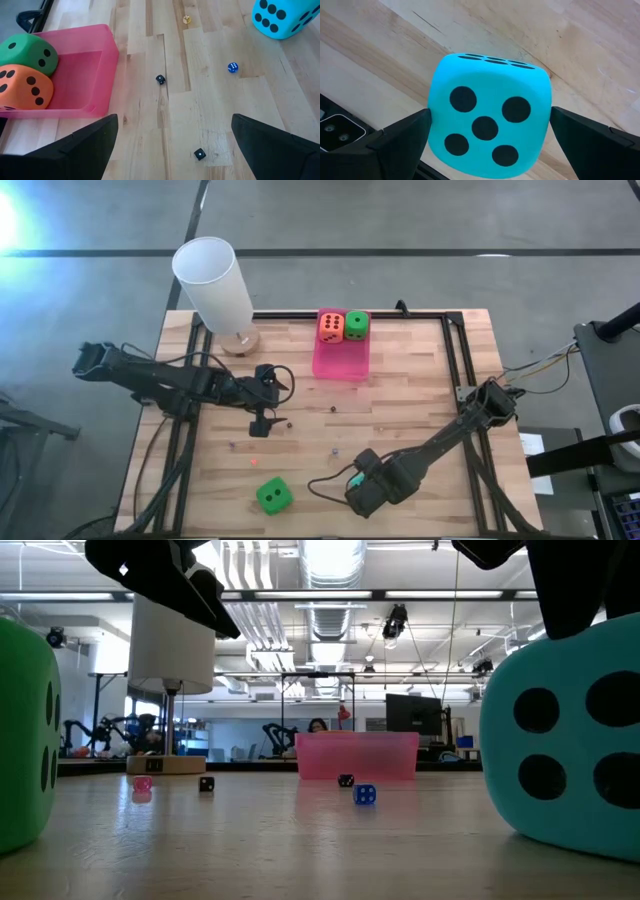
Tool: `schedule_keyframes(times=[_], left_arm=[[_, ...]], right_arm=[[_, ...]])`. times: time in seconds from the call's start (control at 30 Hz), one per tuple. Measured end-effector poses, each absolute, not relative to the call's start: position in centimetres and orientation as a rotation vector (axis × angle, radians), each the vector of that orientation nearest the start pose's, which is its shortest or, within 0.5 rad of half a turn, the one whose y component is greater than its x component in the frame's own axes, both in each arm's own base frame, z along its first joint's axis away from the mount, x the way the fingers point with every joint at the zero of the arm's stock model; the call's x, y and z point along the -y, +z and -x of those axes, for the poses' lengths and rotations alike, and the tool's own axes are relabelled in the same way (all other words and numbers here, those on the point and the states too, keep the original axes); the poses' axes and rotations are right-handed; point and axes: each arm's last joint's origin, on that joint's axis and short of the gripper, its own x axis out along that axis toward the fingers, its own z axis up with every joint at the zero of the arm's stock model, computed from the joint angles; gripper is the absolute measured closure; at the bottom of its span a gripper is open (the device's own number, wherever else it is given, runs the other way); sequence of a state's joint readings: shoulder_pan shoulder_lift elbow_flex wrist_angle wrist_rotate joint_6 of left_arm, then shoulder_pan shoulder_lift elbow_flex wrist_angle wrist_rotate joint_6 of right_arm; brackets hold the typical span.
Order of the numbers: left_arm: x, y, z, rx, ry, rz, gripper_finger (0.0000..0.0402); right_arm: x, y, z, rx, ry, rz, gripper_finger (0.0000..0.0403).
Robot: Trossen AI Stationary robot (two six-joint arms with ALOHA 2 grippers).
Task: Pick & Place Dice
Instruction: Put the big blue dice into the red container
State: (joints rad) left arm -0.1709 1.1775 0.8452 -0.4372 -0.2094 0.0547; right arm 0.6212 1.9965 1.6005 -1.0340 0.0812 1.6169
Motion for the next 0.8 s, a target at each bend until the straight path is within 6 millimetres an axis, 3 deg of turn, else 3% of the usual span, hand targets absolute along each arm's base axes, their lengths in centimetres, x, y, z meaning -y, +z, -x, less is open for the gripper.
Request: schedule_keyframes(times=[0.8], left_arm=[[3.5,25.7,-23.7,-0.757,0.016,-0.198,0.0011]], right_arm=[[-21.9,22.8,-30.7,-1.265,-0.742,-0.833,0.0003]])
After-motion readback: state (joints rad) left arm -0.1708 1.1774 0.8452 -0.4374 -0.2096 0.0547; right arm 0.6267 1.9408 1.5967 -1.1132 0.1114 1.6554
